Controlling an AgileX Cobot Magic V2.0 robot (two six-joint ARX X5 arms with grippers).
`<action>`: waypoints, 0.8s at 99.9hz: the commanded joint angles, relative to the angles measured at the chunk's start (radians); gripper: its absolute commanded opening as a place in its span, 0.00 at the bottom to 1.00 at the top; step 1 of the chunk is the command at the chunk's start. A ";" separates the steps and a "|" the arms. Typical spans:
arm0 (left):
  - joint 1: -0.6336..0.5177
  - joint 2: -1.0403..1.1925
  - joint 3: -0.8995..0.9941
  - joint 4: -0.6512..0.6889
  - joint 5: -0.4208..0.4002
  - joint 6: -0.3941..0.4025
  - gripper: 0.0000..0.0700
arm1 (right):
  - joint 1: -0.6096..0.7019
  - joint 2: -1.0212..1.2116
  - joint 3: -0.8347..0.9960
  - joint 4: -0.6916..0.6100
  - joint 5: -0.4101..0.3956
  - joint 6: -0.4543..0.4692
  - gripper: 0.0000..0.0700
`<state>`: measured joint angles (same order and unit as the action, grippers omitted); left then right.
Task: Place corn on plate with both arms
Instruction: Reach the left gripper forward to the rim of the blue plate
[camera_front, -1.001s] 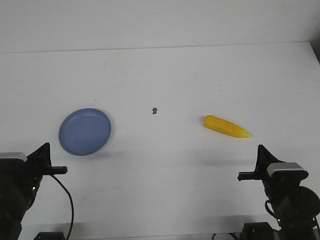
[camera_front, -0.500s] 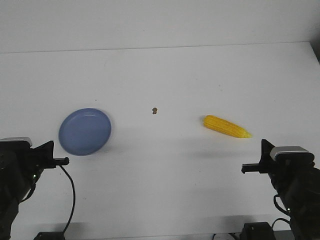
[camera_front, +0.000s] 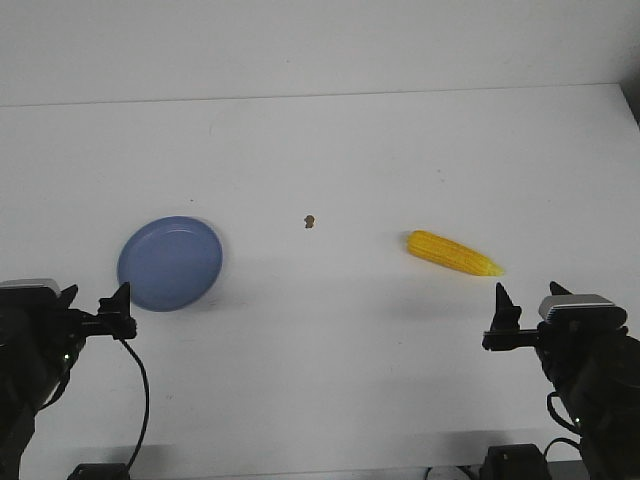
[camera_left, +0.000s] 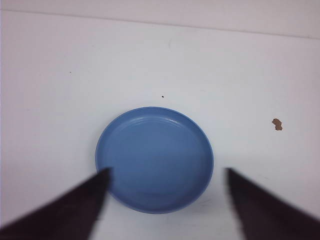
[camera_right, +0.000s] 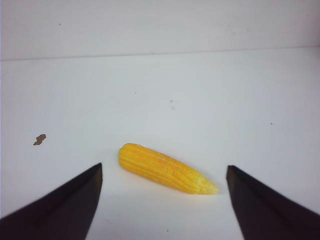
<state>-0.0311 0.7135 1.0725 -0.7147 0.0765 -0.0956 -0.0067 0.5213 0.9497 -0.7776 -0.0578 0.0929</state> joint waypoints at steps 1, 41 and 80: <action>-0.003 0.006 0.018 0.006 -0.002 -0.006 0.93 | 0.001 0.002 0.019 0.006 -0.002 -0.007 0.80; 0.038 0.189 0.042 0.009 -0.002 -0.034 0.96 | 0.001 0.002 0.019 0.006 -0.002 -0.007 0.80; 0.200 0.594 0.123 0.064 0.119 -0.080 0.96 | 0.001 0.002 0.019 0.003 -0.002 -0.007 0.80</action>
<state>0.1528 1.2545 1.1801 -0.6609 0.1669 -0.1570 -0.0067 0.5213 0.9497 -0.7784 -0.0578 0.0929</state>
